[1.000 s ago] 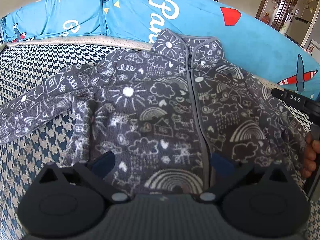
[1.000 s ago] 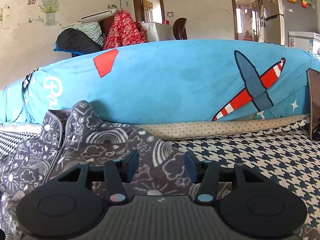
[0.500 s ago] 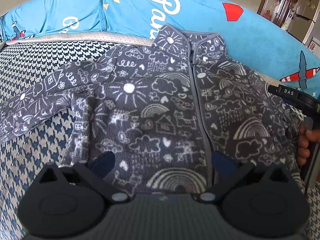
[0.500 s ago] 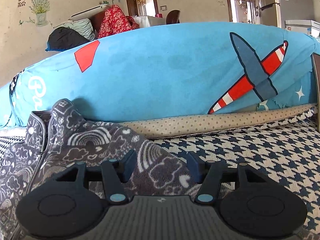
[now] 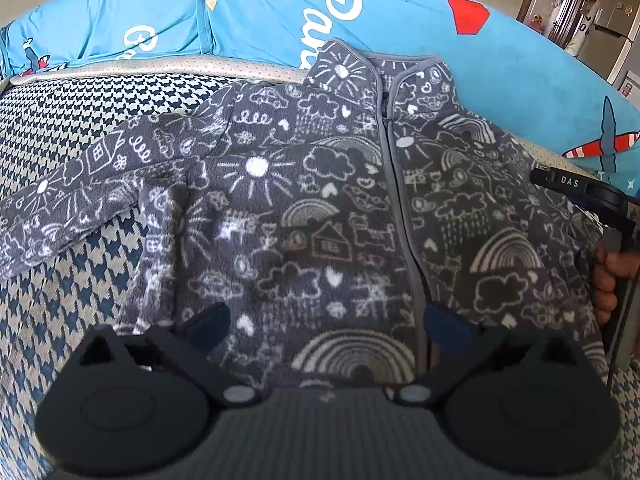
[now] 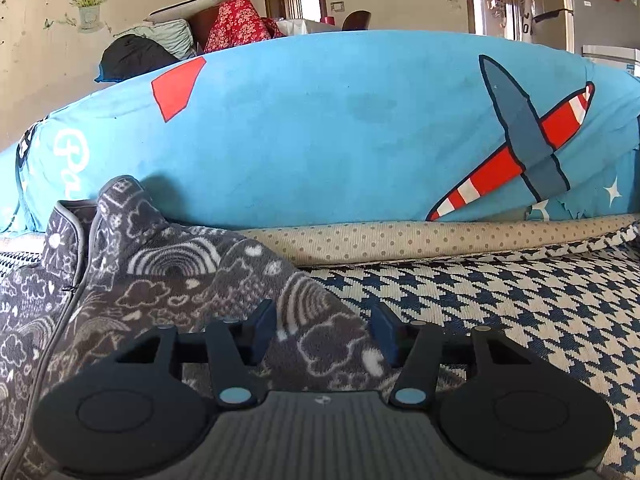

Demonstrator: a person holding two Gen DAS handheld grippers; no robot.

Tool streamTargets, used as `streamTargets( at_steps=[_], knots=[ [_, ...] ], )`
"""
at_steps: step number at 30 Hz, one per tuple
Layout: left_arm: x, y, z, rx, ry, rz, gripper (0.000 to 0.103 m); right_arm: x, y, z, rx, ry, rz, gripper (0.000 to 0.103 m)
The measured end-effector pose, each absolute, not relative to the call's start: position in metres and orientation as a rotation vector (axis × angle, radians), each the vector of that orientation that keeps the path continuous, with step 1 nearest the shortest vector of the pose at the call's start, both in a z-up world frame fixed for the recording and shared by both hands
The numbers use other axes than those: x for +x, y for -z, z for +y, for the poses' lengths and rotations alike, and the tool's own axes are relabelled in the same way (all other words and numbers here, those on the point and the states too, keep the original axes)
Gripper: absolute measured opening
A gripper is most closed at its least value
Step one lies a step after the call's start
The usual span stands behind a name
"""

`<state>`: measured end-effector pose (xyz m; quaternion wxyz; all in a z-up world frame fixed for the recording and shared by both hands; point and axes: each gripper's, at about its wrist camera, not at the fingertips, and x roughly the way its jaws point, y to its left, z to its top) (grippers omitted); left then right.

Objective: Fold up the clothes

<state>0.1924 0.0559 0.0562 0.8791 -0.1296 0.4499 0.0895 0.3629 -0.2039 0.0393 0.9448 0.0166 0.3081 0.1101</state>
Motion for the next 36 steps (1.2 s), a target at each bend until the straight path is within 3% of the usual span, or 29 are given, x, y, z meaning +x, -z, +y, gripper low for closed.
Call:
streamTargets(
  at_steps=[12,16,18,21,36],
  knots=[
    [0.196,-0.053,0.053,-0.270,-0.180,0.947,0.103,0.374,-0.039,-0.212,0.061,-0.273,0.644,0.055],
    [0.198,-0.051,0.051,-0.261,-0.183,0.955,0.103,0.373,-0.036,-0.201,-0.014,-0.276,0.634,0.035],
    [0.199,-0.050,0.050,-0.259,-0.184,0.958,0.103,0.373,-0.036,-0.198,-0.023,-0.293,0.632,0.017],
    [0.201,-0.048,0.047,-0.256,-0.183,0.964,0.103,0.372,-0.035,-0.196,-0.034,-0.297,0.626,0.008],
    [0.205,-0.041,0.045,-0.232,-0.160,0.980,0.103,0.376,-0.035,-0.201,-0.010,-0.133,0.583,0.001]
  ],
)
